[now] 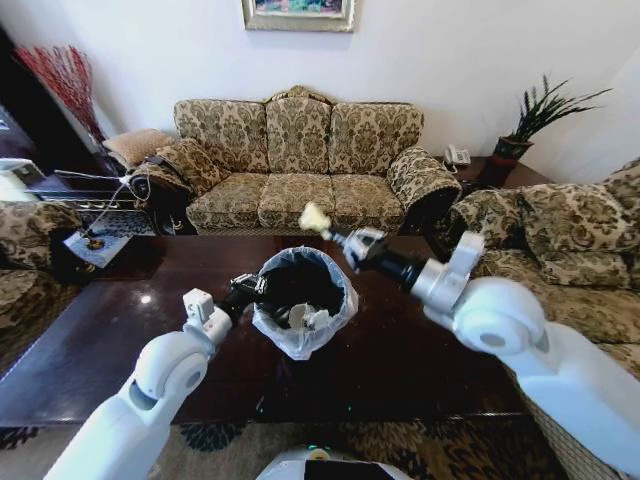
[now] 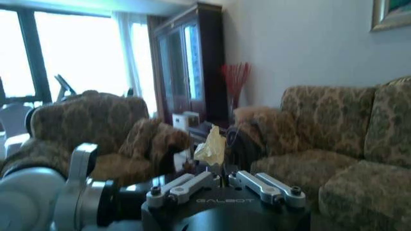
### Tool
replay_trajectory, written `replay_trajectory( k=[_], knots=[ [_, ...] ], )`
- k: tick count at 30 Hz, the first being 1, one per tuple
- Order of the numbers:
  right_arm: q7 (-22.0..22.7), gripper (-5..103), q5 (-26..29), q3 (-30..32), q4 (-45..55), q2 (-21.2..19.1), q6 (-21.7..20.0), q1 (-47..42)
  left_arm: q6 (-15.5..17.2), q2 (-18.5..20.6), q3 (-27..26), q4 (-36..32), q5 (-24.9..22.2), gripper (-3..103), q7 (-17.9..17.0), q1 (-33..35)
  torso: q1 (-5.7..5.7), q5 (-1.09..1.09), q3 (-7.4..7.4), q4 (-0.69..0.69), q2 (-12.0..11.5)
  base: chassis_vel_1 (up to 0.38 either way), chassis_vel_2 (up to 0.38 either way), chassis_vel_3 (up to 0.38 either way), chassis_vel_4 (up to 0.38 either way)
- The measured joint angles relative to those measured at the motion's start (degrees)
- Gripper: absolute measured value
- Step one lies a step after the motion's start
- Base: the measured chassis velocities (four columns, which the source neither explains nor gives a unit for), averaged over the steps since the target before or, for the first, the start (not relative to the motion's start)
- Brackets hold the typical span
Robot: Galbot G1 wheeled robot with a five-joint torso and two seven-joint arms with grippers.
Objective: Move to the front of the table and place the trash on the table into the trash bin.
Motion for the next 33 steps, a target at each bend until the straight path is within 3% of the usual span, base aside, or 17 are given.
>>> replay_trajectory(
  k=[4, 7, 14, 16, 17, 19, 20, 22, 23, 28, 33],
  knots=[
    [-1.0, 5, -2.2, -0.9, 0.0, -0.4, -0.6, -0.3, 0.0, -0.2, 0.1, 0.0, 0.0, 4, 0.0, 0.0, 0.00, 0.00, 0.00, 0.00, 0.0, 0.000, 0.000, 0.000, 0.000],
    [-1.3, 21, -3.7, -1.9, 0.0, -0.7, -0.6, -0.4, 0.0, -0.2, 0.2, 0.0, 0.0, 4, 0.0, 0.2, 0.00, 0.00, 0.00, 0.00, 0.0, 0.000, 0.000, 0.000, 0.000],
    [-0.9, 44, -4.1, -1.9, -0.1, -1.0, 0.2, -0.4, 0.0, -0.4, 0.2, -0.1, 0.0, 4, 0.0, 0.4, 0.00, 0.00, 0.00, 0.00, 0.0, 0.000, 0.000, 0.000, 0.000],
    [1.3, 55, -4.0, -0.7, -0.1, -1.0, 1.9, -0.5, 0.1, -0.7, 0.0, -0.3, 0.2, 4, 0.0, 0.9, 0.00, 0.00, 0.00, 0.00, 0.0, 0.000, 0.000, 0.000, 0.000],
    [1.3, 55, -4.0, -0.7, -0.1, -1.0, 1.9, -0.5, 0.1, -0.7, 0.0, -0.3, 0.2, 4, 0.0, 0.9, 0.00, 0.00, 0.00, 0.00, 0.0, 0.000, 0.000, 0.000, 0.000],
    [5.3, 65, -4.2, 1.5, 0.5, -1.3, 3.9, -1.2, 0.1, -1.0, -0.8, -0.8, 0.8, 4, 0.0, 1.7, 0.00, 0.00, 0.00, 0.01, 0.0, 0.000, 0.000, 0.000, 0.000],
    [5.3, 65, -4.2, 1.5, 0.5, -1.3, 3.9, -1.2, 0.1, -1.0, -0.8, -0.8, 0.8, 4, 0.0, 1.7, 0.00, 0.00, 0.00, 0.01, 0.0, 0.000, 0.000, 0.000, 0.000],
    [8.3, 77, -5.1, 3.9, 2.1, -1.9, 4.0, -2.7, 0.1, -0.8, -1.9, -1.6, 1.3, 4, -0.1, 2.5, 0.00, 0.00, 0.00, -0.01, 0.0, 0.000, 0.000, 0.000, 0.000],
    [8.3, 77, -5.1, 3.9, 2.1, -1.9, 4.0, -2.7, 0.1, -0.8, -1.9, -1.6, 1.3, 4, -0.1, 2.5, 0.00, 0.00, 0.00, -0.01, 0.0, 0.000, 0.000, 0.000, 0.000],
    [10.1, 97, -7.9, 3.9, 3.2, -1.9, 3.9, -4.0, 0.1, -1.6, -3.3, -2.6, 1.7, 4, -0.3, 3.5, -0.01, 0.01, 0.00, 0.01, 0.0, 0.000, 0.000, 0.000, 0.000],
    [9.8, 100, -8.5, 3.6, 4.3, -3.1, 3.3, -4.3, 0.1, -2.4, -4.2, -3.7, 1.8, 4, -0.3, 4.1, 0.02, 0.01, 0.00, 0.00, 0.0, 0.065, -0.007, -0.069, -0.003]
  ],
)
